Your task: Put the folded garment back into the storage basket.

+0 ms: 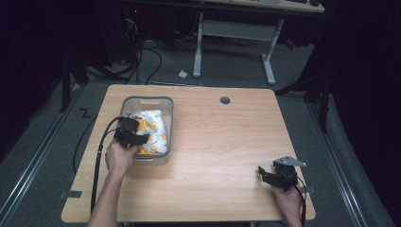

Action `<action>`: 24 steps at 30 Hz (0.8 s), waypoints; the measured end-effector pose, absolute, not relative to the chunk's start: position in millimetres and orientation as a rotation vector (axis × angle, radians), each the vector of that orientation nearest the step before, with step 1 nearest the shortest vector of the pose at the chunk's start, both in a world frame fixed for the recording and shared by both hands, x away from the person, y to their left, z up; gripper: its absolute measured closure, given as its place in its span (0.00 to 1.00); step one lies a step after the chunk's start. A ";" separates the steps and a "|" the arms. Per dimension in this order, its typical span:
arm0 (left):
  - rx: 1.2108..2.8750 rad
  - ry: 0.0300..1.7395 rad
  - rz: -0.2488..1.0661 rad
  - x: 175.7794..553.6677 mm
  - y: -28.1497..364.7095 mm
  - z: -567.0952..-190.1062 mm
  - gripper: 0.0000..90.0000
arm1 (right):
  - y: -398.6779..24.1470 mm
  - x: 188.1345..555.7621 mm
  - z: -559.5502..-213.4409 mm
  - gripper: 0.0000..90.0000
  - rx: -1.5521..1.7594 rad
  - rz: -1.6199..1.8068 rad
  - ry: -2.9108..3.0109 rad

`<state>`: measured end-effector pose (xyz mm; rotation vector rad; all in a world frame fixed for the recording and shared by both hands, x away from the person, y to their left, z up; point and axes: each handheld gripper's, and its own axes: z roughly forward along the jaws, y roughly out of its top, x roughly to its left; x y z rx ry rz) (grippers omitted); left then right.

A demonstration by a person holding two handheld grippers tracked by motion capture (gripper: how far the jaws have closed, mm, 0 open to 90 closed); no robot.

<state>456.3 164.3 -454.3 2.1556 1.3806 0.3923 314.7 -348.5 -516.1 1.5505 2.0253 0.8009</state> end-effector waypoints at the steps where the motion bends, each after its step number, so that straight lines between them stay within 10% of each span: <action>1: 2.153 1.386 0.398 456.3 164.9 -454.1 0.47 | -348.6 314.7 -516.1 0.34 1.550 0.801 2.025; 24: 2.210 1.523 0.446 457.1 166.7 -457.4 0.49 | -348.5 314.6 -516.1 0.34 1.552 0.801 2.024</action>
